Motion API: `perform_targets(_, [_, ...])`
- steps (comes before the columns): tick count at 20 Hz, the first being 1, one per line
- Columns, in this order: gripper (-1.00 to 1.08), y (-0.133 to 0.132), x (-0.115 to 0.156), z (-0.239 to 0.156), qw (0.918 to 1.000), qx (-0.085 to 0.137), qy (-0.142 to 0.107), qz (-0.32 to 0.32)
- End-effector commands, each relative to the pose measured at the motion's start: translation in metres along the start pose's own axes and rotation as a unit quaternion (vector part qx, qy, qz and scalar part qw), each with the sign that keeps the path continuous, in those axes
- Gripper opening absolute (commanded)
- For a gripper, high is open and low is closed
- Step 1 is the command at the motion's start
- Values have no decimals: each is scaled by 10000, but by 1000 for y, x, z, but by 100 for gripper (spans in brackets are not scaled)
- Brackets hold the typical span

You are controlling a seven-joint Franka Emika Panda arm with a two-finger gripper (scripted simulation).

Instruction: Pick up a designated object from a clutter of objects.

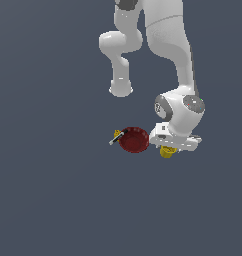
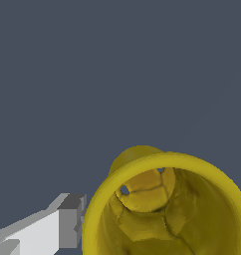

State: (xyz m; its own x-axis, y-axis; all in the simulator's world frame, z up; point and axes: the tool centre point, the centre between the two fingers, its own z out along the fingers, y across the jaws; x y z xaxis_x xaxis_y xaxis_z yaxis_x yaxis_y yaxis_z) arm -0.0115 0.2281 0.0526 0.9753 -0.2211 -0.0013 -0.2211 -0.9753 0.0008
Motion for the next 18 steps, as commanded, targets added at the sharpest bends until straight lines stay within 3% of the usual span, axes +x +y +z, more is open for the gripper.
perform_targets(1, [100,0,1,5,10000,4,6,3])
perform_targets(3, [100,-1,1,6,10000,4,6,3])
perform_targets(4, [-100,-1,1,6,10000,4,6,3])
perform_targets(18, [-100,0,1,1,10000,7,10,-1])
